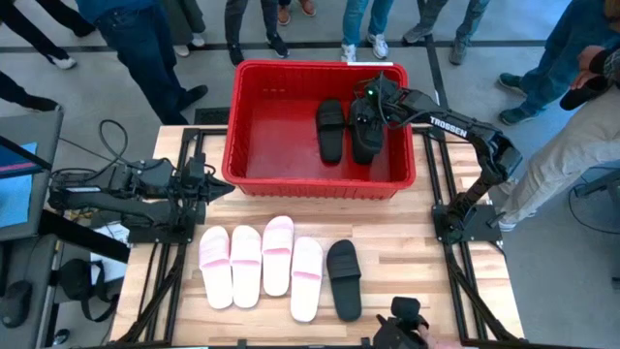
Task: Pick and place slides into bin
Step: Put the black slide into the red container
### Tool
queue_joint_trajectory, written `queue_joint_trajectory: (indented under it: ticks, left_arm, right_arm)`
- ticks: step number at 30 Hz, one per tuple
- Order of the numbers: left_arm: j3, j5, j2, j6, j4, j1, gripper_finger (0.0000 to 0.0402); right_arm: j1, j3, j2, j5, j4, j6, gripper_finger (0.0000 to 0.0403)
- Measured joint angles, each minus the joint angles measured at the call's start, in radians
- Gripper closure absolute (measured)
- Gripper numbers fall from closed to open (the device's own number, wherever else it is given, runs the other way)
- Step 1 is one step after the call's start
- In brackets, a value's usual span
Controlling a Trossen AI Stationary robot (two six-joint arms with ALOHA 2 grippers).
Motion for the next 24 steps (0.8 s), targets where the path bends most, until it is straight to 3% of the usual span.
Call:
queue_joint_trajectory:
  ticks: [24]
  left_arm:
    - [0.000, -0.047, 0.001, 0.001, 0.000, 0.000, 0.0401]
  right_arm:
    - [-0.055, 0.002, 0.056, -0.003, 0.132, -0.141, 0.0403]
